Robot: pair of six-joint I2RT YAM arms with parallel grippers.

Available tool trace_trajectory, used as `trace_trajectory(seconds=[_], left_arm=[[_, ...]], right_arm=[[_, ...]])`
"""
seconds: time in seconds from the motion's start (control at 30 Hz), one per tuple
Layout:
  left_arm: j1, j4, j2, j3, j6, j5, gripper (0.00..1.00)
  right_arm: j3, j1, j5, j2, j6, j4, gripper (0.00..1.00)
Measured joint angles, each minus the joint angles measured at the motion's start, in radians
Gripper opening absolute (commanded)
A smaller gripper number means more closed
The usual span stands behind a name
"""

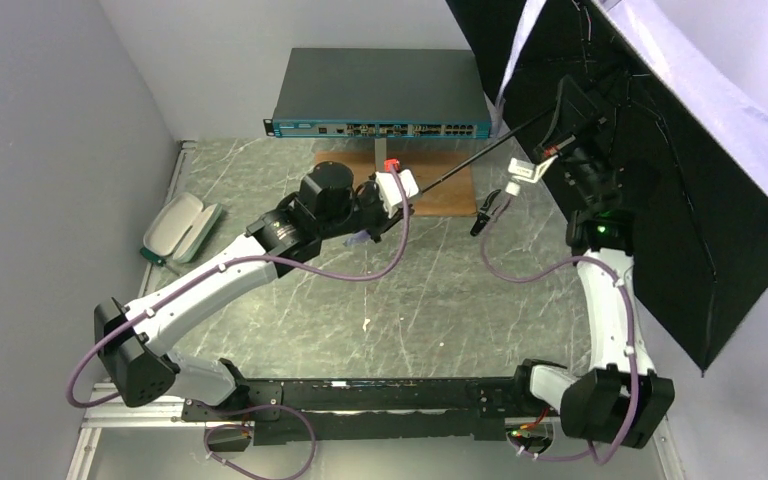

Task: Open the umbrella

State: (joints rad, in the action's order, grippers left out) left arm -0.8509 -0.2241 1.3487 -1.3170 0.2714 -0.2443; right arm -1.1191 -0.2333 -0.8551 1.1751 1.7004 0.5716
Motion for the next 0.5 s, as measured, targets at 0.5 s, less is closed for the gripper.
trace_trajectory(seconds=[0.5], left_arm=[[0.007, -0.164, 0.073, -0.095, 0.027, -0.028, 0.0]], right_arm=[[0.199, 0.271, 0.821, -0.137, 0.031, -0.17, 0.07]])
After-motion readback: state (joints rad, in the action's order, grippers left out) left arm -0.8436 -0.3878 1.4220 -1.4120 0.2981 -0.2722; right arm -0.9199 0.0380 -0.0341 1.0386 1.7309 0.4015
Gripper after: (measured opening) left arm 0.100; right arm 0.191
